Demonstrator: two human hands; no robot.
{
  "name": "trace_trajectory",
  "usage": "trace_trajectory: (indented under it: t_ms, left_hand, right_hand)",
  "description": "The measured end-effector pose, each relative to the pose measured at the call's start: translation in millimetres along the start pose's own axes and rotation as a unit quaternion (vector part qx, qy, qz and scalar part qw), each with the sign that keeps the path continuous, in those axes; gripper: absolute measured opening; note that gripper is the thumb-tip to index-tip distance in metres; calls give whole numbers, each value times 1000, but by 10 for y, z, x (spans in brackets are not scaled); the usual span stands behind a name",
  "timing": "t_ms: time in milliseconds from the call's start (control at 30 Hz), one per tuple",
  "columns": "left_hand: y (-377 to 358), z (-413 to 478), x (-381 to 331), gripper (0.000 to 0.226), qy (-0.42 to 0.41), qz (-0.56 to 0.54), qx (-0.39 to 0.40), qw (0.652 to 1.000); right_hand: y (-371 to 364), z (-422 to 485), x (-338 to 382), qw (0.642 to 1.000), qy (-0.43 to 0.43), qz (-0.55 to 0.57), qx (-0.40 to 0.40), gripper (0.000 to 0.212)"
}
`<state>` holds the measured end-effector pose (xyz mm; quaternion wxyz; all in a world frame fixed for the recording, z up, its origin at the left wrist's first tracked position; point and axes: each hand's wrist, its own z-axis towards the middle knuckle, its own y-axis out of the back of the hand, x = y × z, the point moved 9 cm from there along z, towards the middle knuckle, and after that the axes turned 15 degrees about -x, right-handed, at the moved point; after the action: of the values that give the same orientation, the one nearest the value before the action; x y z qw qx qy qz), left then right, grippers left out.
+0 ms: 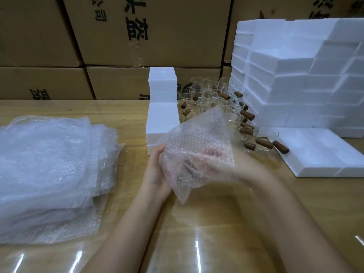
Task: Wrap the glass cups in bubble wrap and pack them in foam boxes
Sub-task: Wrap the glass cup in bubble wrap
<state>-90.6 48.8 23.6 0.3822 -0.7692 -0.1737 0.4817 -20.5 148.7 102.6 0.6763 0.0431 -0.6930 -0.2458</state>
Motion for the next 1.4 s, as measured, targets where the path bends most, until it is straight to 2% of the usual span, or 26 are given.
trace_trajectory:
  t_ms: [33, 67, 133, 167, 200, 233, 267, 300, 333, 367, 400, 433, 467, 533, 600, 667, 733, 800, 867, 933, 1000, 1067, 1167, 1233, 1333, 1400]
  left_hand:
    - [10, 17, -19, 34, -11, -29, 22, 999]
    - [33, 19, -92, 32, -43, -27, 8, 999]
    - [59, -2, -207, 30, -84, -63, 14, 994]
    - [57, -12, -244, 30, -89, -85, 20, 992]
    - [95, 0, -268, 30, -96, -97, 14, 991]
    - [91, -4, -282, 30, -95, -107, 19, 989]
    - [88, -9, -293, 31, -93, -110, 26, 989]
    - [73, -25, -306, 33, -95, -110, 34, 989]
    - [58, -35, -313, 40, -100, -102, 38, 989]
    - [33, -54, -319, 50, -109, -87, 43, 989]
    - [3, -64, -308, 61, -115, -63, 46, 990]
    - [-45, -85, -282, 70, -116, -34, 54, 991]
    - [-89, -104, -246, 78, -118, 2, 62, 991]
    - [-106, -106, -195, 91, -129, 59, 54, 988]
    - [-54, -73, -183, 93, -139, 83, 36, 986]
    - [-21, -53, -191, 90, -151, 115, 26, 981]
    - [60, -11, -221, 93, -167, 191, 4, 967]
    - [129, 6, -252, 87, -183, 295, -5, 938]
    - [155, 11, -222, 80, -179, 381, 18, 907]
    - [149, 11, -185, 68, -178, 419, 41, 890]
    - [150, 17, -159, 60, -175, 429, 36, 886]
    - [149, 7, -117, 61, -157, 427, 29, 890]
    - [126, -11, -79, 61, -143, 425, 29, 893]
    - [123, -13, -125, 48, -163, 422, 8, 892]
    - [155, 3, -224, 21, -212, 436, -45, 874]
    - [177, 0, -274, 18, -237, 441, -69, 863]
  right_hand:
    - [149, 57, 53, 996, 33, -40, -67, 16]
    - [365, 82, 130, 982, 69, -71, -160, 19]
    - [804, 8, 250, 932, 123, -72, -334, 23]
    - [944, -22, 246, 916, 119, -89, -373, 24]
    - [982, -7, 204, 913, 100, -167, -358, 25]
    - [928, 63, 66, 911, 58, -298, -280, 28]
    - [812, 95, -141, 898, 10, -410, -161, 32]
    - [671, 60, -332, 884, -23, -466, -37, 36]
    - [512, -1, -434, 886, -42, -459, 57, 43]
    - [341, -50, -432, 910, -44, -397, 109, 53]
    - [184, -56, -334, 944, -32, -308, 117, 63]
    - [69, -19, -246, 970, -16, -222, 95, 69]
    - [-17, 27, -177, 988, 4, -143, 60, 65]
    - [-124, 116, -140, 1000, 18, -17, -6, 36]
    - [-131, 182, -161, 997, 36, 20, -62, 16]
    - [-68, 223, -179, 992, 59, 31, -107, 3]
    - [-15, 262, -193, 987, 71, 65, -132, 11]
    - [5, 297, -245, 985, 61, 82, -139, 18]
    - [13, 323, -289, 986, 67, 47, -149, 20]
    - [15, 327, -293, 982, 92, -21, -164, 16]
    - [-30, 326, -305, 977, 112, -84, -162, 7]
    - [-101, 323, -353, 971, 114, -145, -151, 13]
    - [-69, 299, -377, 963, 103, -166, -187, 25]
    - [-90, 269, -307, 944, 143, -214, -207, 22]
    - [-250, 209, -152, 915, 233, -265, -195, 11]
    - [-352, 197, -122, 909, 261, -281, -161, 11]
